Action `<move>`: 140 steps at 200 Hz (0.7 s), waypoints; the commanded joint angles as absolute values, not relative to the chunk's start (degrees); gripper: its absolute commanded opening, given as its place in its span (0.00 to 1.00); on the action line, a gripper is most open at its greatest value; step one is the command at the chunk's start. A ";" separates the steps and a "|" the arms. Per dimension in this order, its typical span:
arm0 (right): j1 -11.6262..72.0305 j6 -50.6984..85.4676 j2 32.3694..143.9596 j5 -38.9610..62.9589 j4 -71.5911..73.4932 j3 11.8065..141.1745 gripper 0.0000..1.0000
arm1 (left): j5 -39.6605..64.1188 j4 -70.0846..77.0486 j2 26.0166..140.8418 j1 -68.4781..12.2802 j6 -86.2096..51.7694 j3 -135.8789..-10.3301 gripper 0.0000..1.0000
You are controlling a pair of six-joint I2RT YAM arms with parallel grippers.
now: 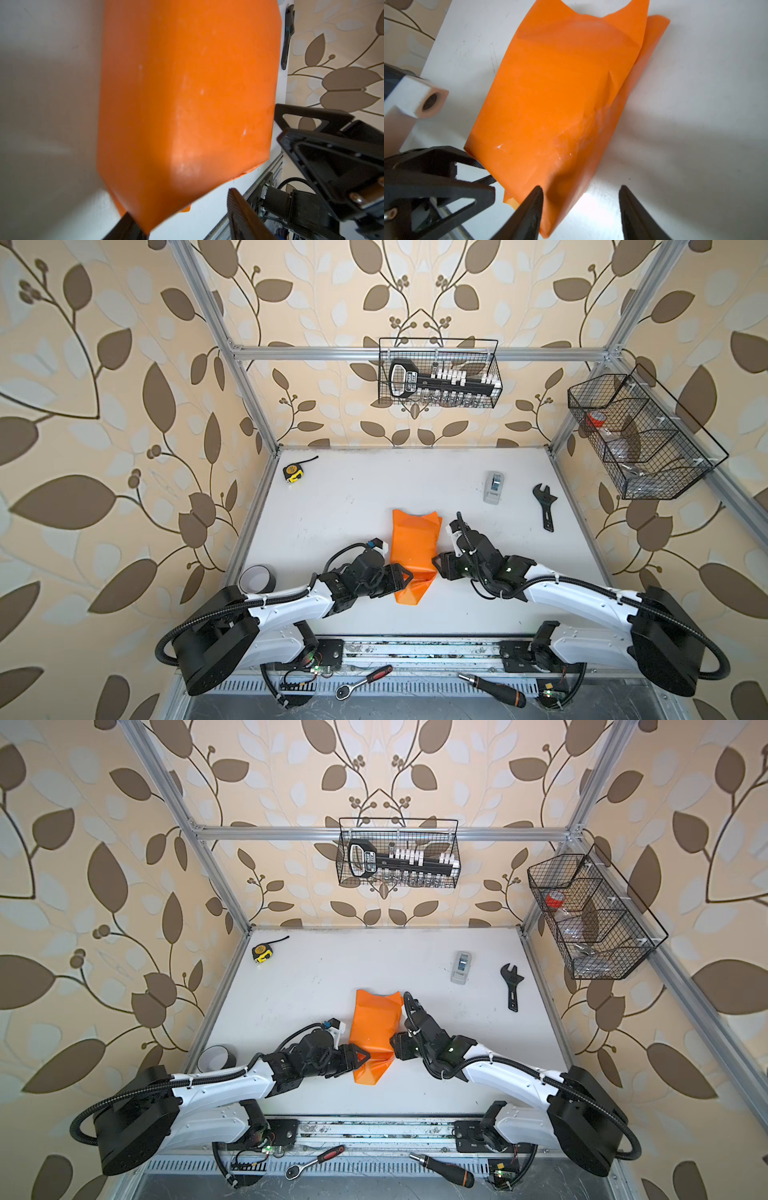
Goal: Wrap a gift box in wrapping paper
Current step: Fold the wrapping paper for the gift box.
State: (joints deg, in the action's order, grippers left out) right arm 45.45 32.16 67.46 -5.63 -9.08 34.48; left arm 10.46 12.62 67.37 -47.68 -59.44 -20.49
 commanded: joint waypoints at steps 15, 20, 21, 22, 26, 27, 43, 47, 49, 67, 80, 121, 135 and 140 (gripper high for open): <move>45.35 21.26 62.12 -12.72 -18.64 38.30 0.61 | 8.49 13.88 67.54 -48.08 -61.10 -20.66 0.59; 45.27 20.74 61.66 -12.83 -19.60 38.56 0.62 | 8.28 13.93 67.65 -48.08 -61.29 -20.76 0.59; 45.22 20.66 61.55 -12.83 -19.73 38.62 0.62 | 8.27 13.95 67.66 -48.08 -61.32 -20.75 0.59; 45.20 20.57 61.54 -12.79 -19.93 38.64 0.62 | 8.27 13.92 67.67 -48.08 -61.38 -20.79 0.59; 45.10 19.43 61.27 -12.15 -20.47 38.74 0.62 | 8.17 14.07 67.82 -48.12 -61.50 -20.76 0.59; 45.14 18.94 61.18 -11.88 -20.43 38.66 0.62 | 8.13 14.15 67.84 -48.10 -61.55 -20.75 0.59; 49.06 13.75 59.14 -13.68 -17.98 36.17 0.63 | 8.17 14.97 68.67 -48.08 -62.11 -20.85 0.59; 50.42 12.78 58.67 -14.96 -17.50 35.71 0.63 | 8.29 15.25 68.91 -48.08 -62.26 -20.95 0.59; 51.04 12.51 58.44 -15.65 -17.36 35.47 0.63 | 8.36 15.35 69.02 -48.08 -62.30 -20.95 0.59; 55.01 9.99 57.32 -15.64 -15.43 34.20 0.67 | 8.56 15.73 69.69 -48.08 -63.04 -21.37 0.59; 57.49 8.35 57.82 -16.68 -14.81 34.48 0.69 | 8.38 16.14 69.78 -48.10 -64.00 -21.37 0.59; 60.86 2.47 62.44 -19.07 -8.35 34.57 0.72 | 7.49 17.71 70.18 -48.08 -66.20 -21.28 0.59; 64.34 -2.75 64.32 -22.45 -3.80 33.44 0.77 | 7.40 19.49 70.55 -48.08 -66.99 -21.01 0.59; 65.36 -4.37 65.22 -23.79 -2.54 33.23 0.79 | 7.50 20.03 70.72 -48.08 -67.12 -21.01 0.59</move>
State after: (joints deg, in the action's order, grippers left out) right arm 61.19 5.76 62.65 -18.13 -10.20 35.09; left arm 9.39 15.49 70.02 -47.68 -65.12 -20.47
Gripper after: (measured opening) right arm 0.754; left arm 0.590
